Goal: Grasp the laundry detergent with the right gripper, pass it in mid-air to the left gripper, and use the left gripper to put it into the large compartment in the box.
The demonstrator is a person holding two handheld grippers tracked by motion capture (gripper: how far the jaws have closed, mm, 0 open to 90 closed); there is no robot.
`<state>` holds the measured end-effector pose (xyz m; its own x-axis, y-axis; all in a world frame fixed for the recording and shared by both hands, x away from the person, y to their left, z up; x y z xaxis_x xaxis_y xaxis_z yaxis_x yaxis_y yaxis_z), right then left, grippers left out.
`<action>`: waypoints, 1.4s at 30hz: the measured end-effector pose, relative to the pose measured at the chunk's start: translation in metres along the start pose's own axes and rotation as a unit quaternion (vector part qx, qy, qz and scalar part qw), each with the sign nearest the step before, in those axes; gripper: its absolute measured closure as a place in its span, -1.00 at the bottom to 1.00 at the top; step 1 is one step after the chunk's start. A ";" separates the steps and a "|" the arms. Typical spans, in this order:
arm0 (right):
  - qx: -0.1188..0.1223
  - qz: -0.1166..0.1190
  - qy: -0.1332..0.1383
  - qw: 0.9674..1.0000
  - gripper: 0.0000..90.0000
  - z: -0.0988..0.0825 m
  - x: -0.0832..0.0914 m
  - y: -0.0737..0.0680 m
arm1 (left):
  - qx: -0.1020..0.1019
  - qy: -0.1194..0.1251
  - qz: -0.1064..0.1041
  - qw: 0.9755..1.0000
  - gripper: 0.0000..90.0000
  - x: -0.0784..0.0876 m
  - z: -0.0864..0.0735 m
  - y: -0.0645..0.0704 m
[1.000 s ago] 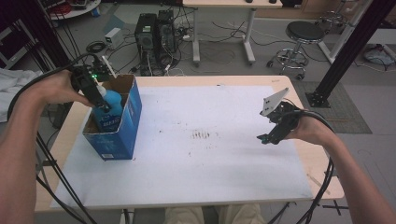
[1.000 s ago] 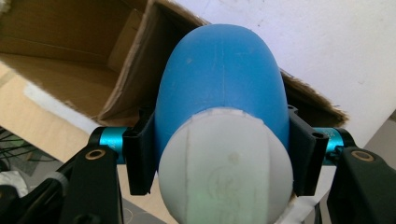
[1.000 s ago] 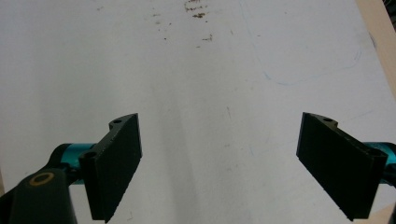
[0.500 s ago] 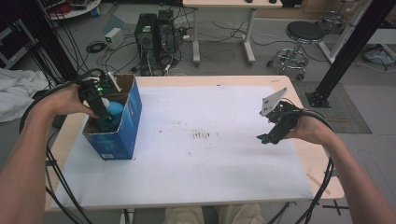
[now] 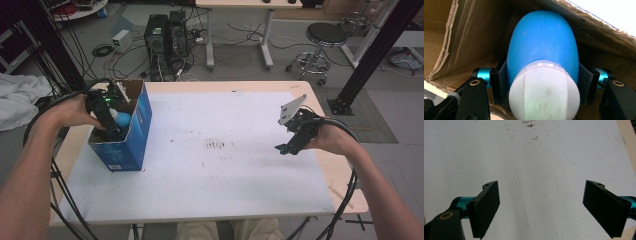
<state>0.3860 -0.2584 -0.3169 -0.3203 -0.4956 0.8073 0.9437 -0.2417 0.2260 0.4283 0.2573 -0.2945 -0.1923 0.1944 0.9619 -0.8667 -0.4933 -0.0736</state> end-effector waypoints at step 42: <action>0.007 0.003 -0.001 1.000 -0.70 0.001 -0.005 -0.005 | 0.008 -0.009 0.009 1.000 -0.37 0.010 0.007 0.001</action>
<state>0.3826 -0.2535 -0.3212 -0.3139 -0.4959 0.8097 0.9468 -0.2273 0.2279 0.4282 0.2530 -0.2832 -0.1997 0.1708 0.9649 -0.8554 -0.5107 -0.0866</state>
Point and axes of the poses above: each handheld gripper's, and its own axes: x roughly backward along the jaws, z roughly out of its top, y roughly to its right, the point moved 2 cm from there along -x, roughly forward along the jaws, and after that the axes turned 7 degrees about y, right-handed, at the moved point
